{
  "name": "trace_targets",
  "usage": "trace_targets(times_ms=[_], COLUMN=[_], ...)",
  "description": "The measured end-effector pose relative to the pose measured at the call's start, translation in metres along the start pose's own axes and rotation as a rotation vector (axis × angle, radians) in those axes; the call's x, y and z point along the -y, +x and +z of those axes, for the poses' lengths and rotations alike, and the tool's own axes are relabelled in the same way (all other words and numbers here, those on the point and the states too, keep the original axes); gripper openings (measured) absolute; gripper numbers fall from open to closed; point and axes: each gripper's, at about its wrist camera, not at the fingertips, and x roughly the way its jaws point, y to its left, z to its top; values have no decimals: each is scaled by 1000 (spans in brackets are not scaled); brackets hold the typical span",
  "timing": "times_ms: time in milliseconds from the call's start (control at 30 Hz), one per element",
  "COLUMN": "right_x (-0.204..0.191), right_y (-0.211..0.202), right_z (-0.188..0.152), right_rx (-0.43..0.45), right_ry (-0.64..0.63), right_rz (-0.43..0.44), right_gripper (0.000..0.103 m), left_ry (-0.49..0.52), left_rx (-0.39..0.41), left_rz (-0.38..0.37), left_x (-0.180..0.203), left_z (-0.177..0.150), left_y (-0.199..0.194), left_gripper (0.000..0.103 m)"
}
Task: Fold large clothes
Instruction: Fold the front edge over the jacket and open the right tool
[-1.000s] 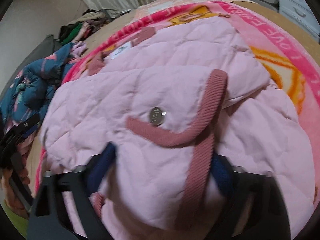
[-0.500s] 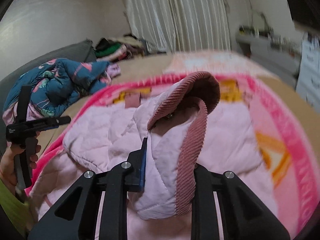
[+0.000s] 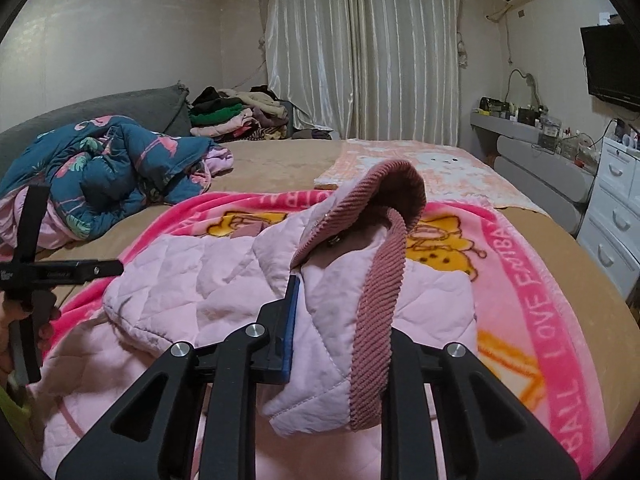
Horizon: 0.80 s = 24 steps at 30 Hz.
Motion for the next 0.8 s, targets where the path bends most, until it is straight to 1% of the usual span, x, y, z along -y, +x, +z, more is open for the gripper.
trace_targets(times_ms=[233, 367, 400, 433, 567, 600, 633, 667, 700, 733, 800], right_x=[7, 11, 12, 13, 18, 19, 19, 20, 22, 24, 29], right_y=[19, 30, 32, 34, 39, 40, 41, 42, 44, 45, 48], right_z=[-7, -12, -12, -13, -15, -17, -18, -19, -20, -22, -25], right_rx=[-43, -72, -77, -80, -105, -112, -125, -139, -154, -171, -187], right_ry=[6, 4, 9, 16, 38, 40, 46, 51, 63, 78, 112], right_rz=[-25, -32, -30, -27, -34, -35, -42, -47, -42, -36, -53], right_gripper=[17, 17, 17, 17, 20, 25, 31, 42, 45, 45, 49], left_ry=[42, 82, 85, 84, 78, 87, 92, 96, 99, 101, 99], left_rx=[-31, -40, -41, -41, -40, -40, -43, -48, -54, -62, -72], left_rz=[-1, 19, 20, 17, -7, -5, -2, -2, 0, 4, 13], left_x=[14, 23, 25, 25, 28, 29, 30, 31, 31, 31, 31], left_z=[-8, -13, -14, -15, -17, -18, -18, -19, -19, -20, -22], left_y=[17, 23, 24, 24, 24, 24, 25, 26, 28, 30, 33], left_gripper=[94, 93, 91, 85, 72, 65, 63, 63, 63, 63, 63])
